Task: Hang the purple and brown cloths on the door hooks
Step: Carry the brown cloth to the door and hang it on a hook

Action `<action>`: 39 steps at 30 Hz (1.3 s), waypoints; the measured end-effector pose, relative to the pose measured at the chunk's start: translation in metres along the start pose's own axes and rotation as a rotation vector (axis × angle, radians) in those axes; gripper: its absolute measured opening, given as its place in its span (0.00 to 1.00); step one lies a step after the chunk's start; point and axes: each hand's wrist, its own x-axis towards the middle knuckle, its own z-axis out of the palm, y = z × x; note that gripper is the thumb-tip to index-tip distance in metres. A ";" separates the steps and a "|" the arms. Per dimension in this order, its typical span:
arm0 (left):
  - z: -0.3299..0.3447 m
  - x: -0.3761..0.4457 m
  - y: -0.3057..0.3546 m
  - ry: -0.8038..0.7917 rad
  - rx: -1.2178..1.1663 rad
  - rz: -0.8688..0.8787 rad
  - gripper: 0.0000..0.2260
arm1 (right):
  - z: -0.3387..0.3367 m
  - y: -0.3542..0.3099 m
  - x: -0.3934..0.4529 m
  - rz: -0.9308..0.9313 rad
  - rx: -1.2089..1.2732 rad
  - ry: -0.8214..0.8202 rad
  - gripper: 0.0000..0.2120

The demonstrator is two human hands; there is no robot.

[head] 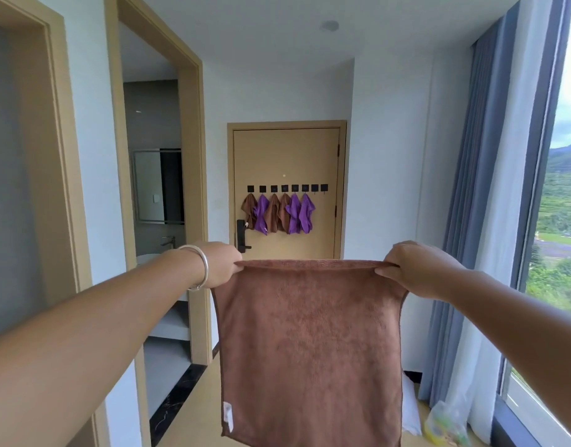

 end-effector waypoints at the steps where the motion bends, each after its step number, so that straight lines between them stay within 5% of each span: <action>1: 0.003 0.009 -0.004 0.000 -0.007 -0.001 0.17 | 0.005 0.001 0.008 -0.001 -0.009 -0.001 0.20; 20: 0.066 0.274 -0.117 -0.023 -0.029 0.069 0.16 | 0.116 0.001 0.244 0.097 -0.077 -0.051 0.21; 39: 0.098 0.541 -0.094 -0.029 -0.061 0.025 0.15 | 0.237 0.136 0.486 0.053 -0.012 -0.079 0.17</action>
